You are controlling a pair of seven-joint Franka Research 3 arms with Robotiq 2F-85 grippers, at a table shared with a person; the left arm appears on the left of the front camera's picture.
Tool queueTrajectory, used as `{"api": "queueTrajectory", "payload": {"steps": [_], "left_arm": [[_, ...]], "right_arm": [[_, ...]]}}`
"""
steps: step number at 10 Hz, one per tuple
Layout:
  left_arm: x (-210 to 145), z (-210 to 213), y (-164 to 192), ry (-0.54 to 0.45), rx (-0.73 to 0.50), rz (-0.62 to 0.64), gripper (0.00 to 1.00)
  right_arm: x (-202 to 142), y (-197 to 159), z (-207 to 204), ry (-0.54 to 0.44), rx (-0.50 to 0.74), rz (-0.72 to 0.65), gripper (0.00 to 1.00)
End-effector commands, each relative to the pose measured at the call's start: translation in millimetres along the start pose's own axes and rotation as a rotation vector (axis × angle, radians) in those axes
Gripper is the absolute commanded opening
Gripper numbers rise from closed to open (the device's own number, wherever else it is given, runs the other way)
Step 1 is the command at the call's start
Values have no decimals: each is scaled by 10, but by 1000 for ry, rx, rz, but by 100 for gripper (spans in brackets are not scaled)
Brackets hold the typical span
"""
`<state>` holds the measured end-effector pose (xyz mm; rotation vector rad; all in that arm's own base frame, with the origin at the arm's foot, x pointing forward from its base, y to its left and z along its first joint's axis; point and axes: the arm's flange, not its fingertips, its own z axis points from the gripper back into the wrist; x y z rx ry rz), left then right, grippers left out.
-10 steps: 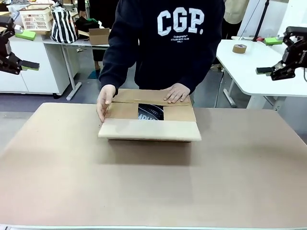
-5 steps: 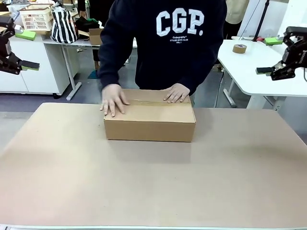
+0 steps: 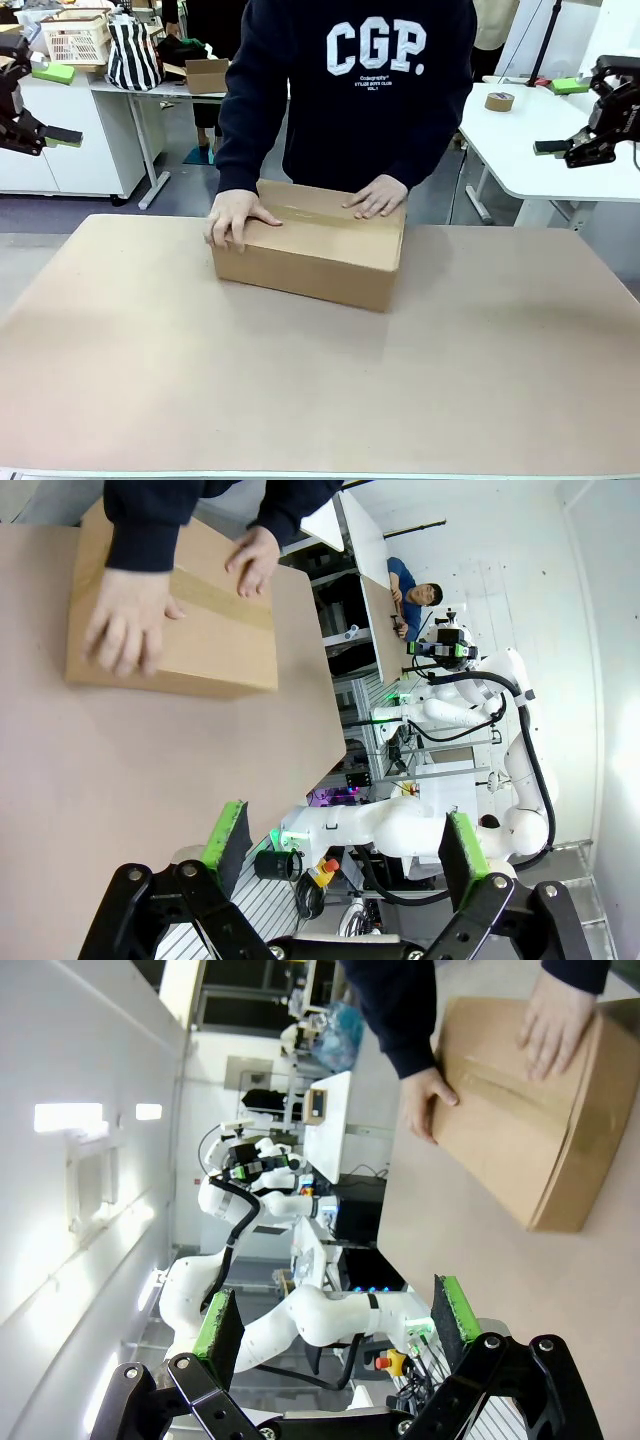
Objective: Pack the gift set into the box.
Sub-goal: Press and hold the closed box until the human finishes sealing it.
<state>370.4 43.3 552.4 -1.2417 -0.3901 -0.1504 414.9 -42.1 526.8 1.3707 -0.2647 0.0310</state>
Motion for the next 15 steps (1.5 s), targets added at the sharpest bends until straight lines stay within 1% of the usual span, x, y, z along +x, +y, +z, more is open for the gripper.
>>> {"api": "queueTrajectory", "payload": {"steps": [1, 15], "left_arm": [[-1, -12, -18, -12, -17, -11, 100], [-1, -12, -18, -12, -17, -11, 100]], "right_arm": [[-14, -5, -8, -4, -15, 15, 100], [-14, -5, -8, -4, -15, 15, 100]]}}
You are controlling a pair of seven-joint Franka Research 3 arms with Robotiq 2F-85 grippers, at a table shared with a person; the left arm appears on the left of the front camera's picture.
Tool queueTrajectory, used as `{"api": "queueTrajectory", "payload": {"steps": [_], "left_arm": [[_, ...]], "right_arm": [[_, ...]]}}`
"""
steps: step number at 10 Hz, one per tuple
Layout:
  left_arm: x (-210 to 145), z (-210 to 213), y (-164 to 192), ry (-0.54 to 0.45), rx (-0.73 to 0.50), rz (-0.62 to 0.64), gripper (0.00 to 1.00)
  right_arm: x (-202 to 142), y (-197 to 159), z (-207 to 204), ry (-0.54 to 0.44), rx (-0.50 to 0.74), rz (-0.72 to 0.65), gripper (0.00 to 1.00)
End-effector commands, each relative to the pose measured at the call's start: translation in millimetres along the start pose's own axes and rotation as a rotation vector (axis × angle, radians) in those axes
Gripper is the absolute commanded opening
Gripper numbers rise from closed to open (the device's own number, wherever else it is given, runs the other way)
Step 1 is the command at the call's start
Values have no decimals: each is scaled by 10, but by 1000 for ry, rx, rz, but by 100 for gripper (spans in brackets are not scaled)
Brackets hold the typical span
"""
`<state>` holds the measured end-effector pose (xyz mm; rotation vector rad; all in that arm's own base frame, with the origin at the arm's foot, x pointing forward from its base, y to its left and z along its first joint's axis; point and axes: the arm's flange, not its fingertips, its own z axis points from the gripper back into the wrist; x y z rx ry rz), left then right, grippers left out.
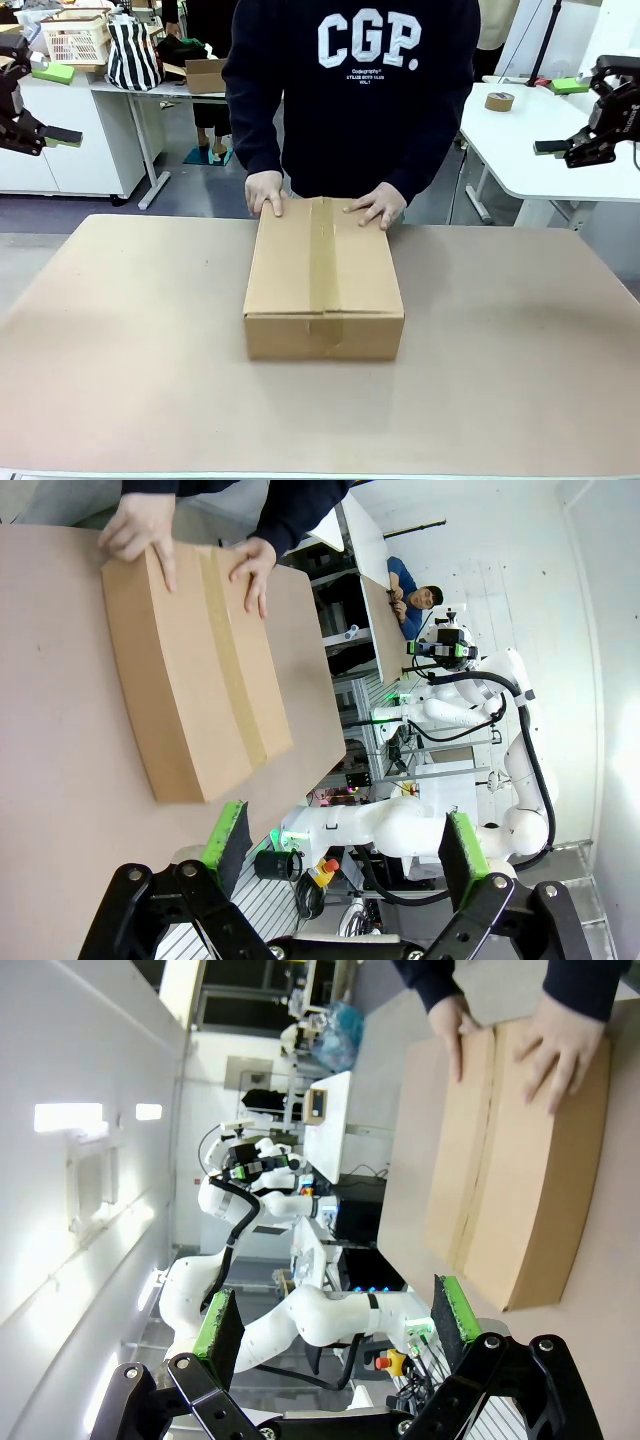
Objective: Pack the gift set into the box.
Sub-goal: Press and hold the closed box until the human finishes sealing it.
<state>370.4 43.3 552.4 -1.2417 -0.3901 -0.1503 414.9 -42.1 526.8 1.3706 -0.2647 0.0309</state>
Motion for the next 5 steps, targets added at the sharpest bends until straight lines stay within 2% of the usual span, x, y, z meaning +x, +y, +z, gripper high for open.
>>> {"api": "queueTrajectory", "payload": {"steps": [1, 5], "left_arm": [[-1, -12, -18, -12, -17, -11, 100], [-1, -12, -18, -12, -17, -11, 100]], "right_arm": [[-14, -5, -8, -4, -14, 15, 100], [-14, -5, -8, -4, -14, 15, 100]]}}
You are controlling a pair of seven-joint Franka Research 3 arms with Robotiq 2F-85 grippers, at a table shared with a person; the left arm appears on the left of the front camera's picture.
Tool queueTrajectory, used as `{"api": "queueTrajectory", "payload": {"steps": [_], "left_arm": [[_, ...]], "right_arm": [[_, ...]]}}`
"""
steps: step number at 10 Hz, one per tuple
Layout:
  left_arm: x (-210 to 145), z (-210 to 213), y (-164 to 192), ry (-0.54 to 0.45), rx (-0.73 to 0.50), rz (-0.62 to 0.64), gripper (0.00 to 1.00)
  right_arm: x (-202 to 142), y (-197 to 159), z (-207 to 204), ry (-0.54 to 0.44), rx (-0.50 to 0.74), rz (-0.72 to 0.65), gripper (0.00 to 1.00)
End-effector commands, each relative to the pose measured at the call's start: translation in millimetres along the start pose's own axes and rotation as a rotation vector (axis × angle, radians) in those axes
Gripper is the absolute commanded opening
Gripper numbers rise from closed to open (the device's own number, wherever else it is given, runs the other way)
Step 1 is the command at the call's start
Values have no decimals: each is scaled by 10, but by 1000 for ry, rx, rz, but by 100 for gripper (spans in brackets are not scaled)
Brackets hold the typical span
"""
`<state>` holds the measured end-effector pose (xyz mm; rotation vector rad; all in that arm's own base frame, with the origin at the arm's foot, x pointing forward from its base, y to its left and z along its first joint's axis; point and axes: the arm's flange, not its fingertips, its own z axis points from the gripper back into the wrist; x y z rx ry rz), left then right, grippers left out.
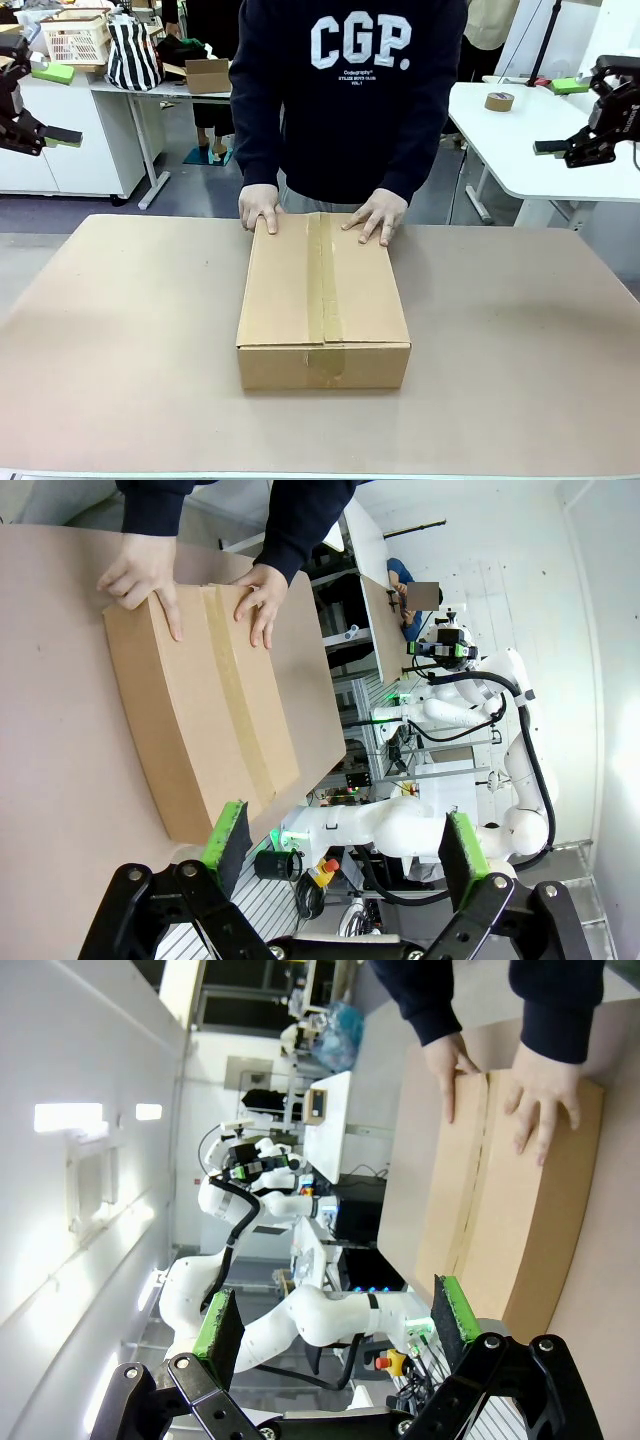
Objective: Pack the gift set into the box.
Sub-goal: Press and hold the closed box until the human finishes sealing it.
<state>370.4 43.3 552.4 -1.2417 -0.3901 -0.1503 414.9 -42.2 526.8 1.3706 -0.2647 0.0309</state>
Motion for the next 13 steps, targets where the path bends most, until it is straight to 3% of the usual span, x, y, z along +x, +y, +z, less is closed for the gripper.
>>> {"api": "queueTrajectory", "payload": {"steps": [1, 11, 12, 13], "left_arm": [[-1, -12, -18, -12, -17, -11, 100], [0, 0, 0, 0, 0, 0, 100], [56, -35, -36, -106, 70, -147, 100], [-17, -132, -119, -132, 32, -324, 100]], "right_arm": [[-14, -5, -8, -3, -14, 15, 100], [0, 0, 0, 0, 0, 0, 100], [24, 39, -61, 16, -14, 128, 100], [-23, 92, -163, 2, -18, 316, 100]]}}
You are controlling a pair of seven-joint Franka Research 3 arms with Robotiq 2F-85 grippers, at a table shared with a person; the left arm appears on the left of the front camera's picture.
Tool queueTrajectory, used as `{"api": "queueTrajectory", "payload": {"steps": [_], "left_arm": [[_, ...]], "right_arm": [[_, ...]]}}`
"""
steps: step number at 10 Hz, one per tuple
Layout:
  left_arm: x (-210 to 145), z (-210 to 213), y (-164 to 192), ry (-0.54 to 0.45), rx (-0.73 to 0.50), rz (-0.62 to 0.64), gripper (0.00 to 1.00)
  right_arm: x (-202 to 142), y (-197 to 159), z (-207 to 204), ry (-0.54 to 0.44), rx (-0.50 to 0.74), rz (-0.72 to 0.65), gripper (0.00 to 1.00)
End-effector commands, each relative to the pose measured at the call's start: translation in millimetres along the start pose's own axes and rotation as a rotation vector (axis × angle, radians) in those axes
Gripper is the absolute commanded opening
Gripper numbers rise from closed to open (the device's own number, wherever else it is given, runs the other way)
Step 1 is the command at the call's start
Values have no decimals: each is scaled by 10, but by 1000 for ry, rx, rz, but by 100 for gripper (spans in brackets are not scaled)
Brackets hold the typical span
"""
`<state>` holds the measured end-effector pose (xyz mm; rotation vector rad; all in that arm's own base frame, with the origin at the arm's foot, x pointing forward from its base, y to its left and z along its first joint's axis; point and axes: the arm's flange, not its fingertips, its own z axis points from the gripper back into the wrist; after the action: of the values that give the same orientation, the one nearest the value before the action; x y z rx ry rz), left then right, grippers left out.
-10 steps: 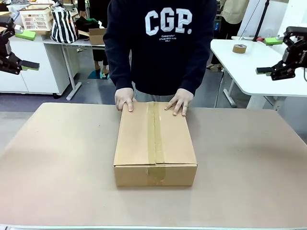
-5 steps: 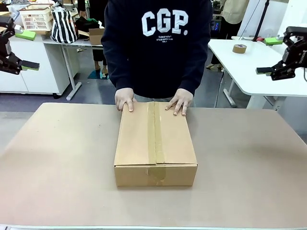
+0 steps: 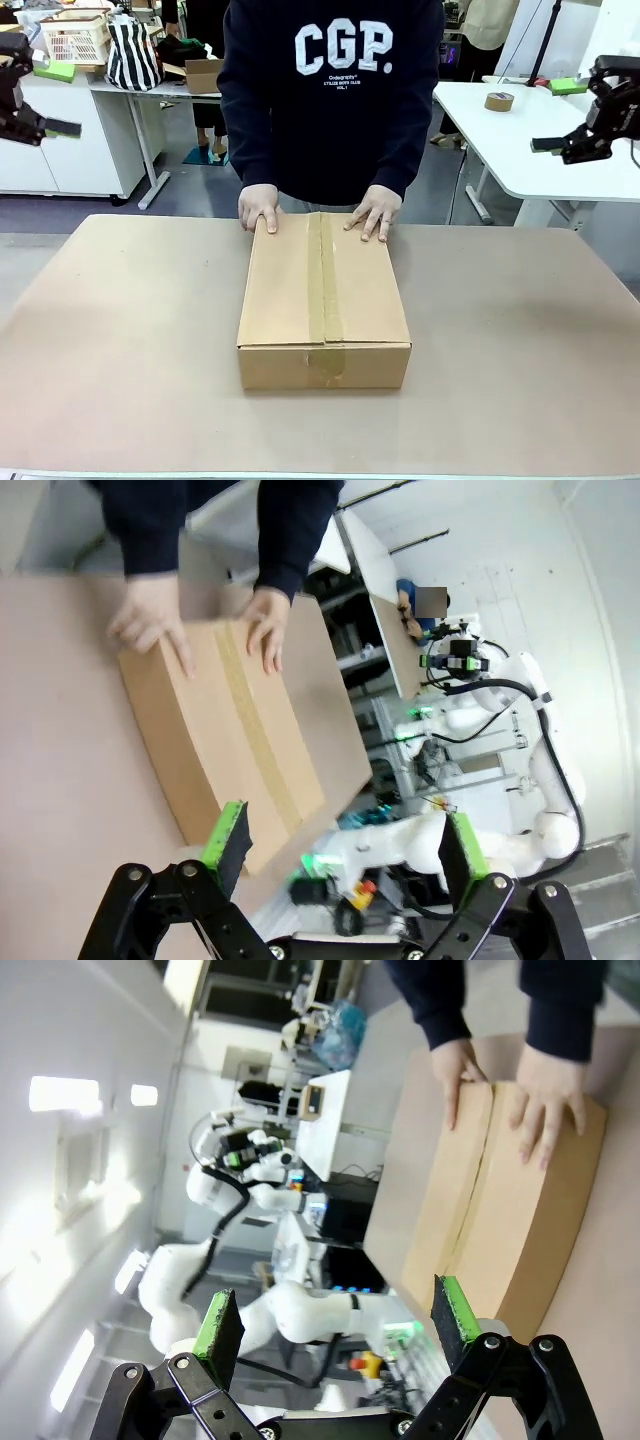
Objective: Pack the gift set into the box.
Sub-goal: Press and hold the closed box until the human finishes sealing it.
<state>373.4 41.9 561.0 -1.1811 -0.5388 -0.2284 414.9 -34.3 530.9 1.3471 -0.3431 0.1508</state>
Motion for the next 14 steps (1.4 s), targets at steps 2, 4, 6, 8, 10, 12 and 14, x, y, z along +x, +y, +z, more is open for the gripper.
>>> {"api": "queueTrajectory", "payload": {"steps": [2, 4, 6, 8, 10, 12, 14], "left_arm": [[-278, -323, -220, -166, -48, -557, 100], [-527, -537, -338, -261, -137, -836, 100], [-856, -775, -429, -330, -130, -1163, 100], [-1132, -969, -431, -111, -78, -1215, 100], [-527, -717, -637, -242, -121, -1102, 100], [-570, -839, -615, -187, -115, -1170, 100], [-815, -1477, -175, -68, -306, -1241, 100]], "right_arm": [[-151, 198, -427, 10, 8, 631, 100], [-453, 404, -842, 24, 109, 1134, 100], [-870, 496, -1234, 30, 14, 1363, 100], [-1052, 388, -1446, -7, -361, 1375, 100], [-846, 571, -1227, 155, -13, 1169, 100], [-1013, 507, -1297, 129, -101, 1265, 100], [-761, 136, -1581, 68, -138, 1336, 100]]}}
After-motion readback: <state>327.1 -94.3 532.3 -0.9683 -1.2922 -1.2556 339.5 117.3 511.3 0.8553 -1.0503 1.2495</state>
